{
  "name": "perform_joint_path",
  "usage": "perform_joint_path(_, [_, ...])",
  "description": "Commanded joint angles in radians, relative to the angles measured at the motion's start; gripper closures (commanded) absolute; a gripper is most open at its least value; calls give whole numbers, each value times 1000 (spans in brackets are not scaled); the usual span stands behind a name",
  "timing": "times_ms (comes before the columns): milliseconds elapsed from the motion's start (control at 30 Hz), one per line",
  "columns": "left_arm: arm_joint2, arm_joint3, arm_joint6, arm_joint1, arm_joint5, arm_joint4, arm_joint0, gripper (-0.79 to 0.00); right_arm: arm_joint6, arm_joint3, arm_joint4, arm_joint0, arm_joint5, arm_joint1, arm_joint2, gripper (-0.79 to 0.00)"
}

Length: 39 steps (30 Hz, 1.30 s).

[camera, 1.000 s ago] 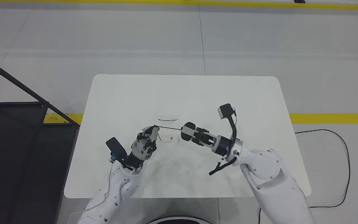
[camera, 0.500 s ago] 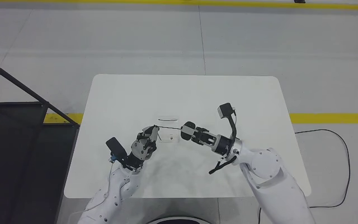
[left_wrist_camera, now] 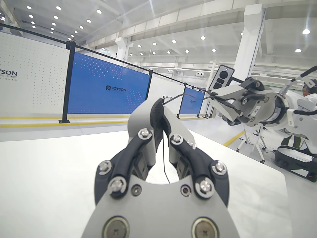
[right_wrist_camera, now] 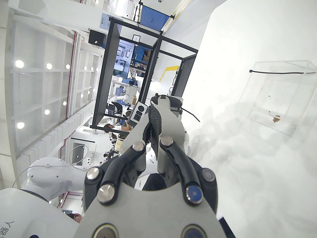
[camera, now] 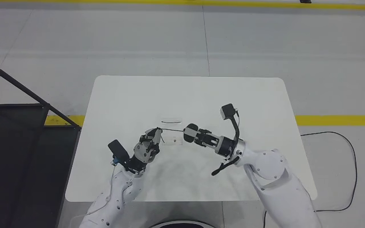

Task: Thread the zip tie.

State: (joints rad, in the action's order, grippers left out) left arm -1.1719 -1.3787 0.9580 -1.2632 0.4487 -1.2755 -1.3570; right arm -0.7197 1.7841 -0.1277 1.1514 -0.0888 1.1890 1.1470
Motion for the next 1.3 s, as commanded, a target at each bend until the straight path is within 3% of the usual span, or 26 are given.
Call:
perform_joint_path(0, [0, 0, 0, 0, 0, 0, 0, 0, 1, 0, -5, 2, -5, -1, 4, 0])
perform_joint_path(1267, [0, 0, 0, 0, 0, 0, 0, 0, -8, 3, -26, 10, -25, -5, 12, 0])
